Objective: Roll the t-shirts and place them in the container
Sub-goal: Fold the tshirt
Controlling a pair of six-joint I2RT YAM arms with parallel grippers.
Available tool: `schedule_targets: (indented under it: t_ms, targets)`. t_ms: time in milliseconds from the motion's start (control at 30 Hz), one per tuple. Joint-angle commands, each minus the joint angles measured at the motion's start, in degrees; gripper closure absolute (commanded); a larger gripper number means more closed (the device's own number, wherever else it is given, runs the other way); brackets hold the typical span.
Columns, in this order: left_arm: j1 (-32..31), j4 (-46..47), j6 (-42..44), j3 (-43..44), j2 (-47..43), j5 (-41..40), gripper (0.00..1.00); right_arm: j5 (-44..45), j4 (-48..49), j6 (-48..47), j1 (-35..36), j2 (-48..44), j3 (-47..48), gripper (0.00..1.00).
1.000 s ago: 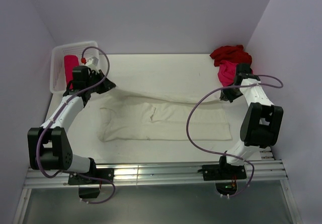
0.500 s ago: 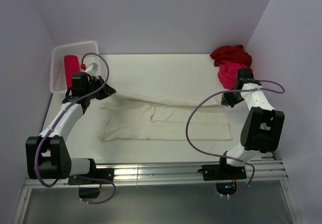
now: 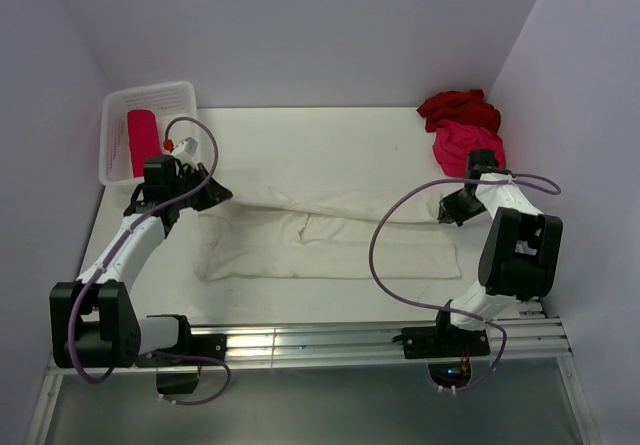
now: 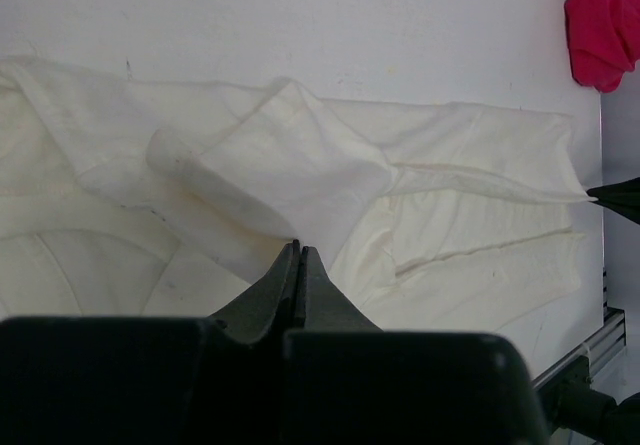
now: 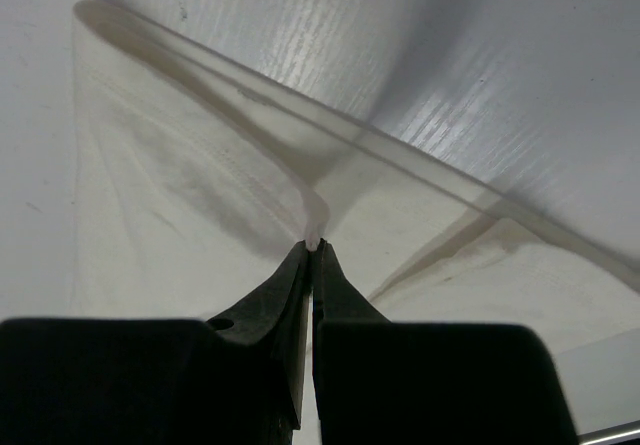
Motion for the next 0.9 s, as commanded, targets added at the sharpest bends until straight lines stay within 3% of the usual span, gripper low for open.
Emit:
schedule_targets:
  t_ms: [0, 367, 600, 700, 867]
  targets:
    - [0.16, -1.54, -0.2, 0.65, -1.54, 1.69, 1.0, 1.61, 1.62, -0.2, -0.7, 1.37, -0.95, 1.0]
    - [-0.37, -6.11, -3.71, -3.13, -3.56, 0.29, 1.0, 4.07, 2.85, 0.06, -0.79, 6.29, -0.87, 1.0]
    - [-0.72, -10.77, -7.13, -3.84, 0.73, -2.97, 0.97, 4.42, 2.76, -0.73, -0.7, 8.22, 0.1, 1.0]
    - [-1.16, -11.74, -8.1, -4.36, 1.88, -3.22, 0.93, 4.07, 1.98, -1.52, -0.7, 9.45, 0.98, 0.93]
    - [-2.56, -13.76, -8.72, -4.28, -1.01, -4.38, 0.72, 3.98, -0.49, -3.54, -0.79, 10.6, 4.49, 0.84]
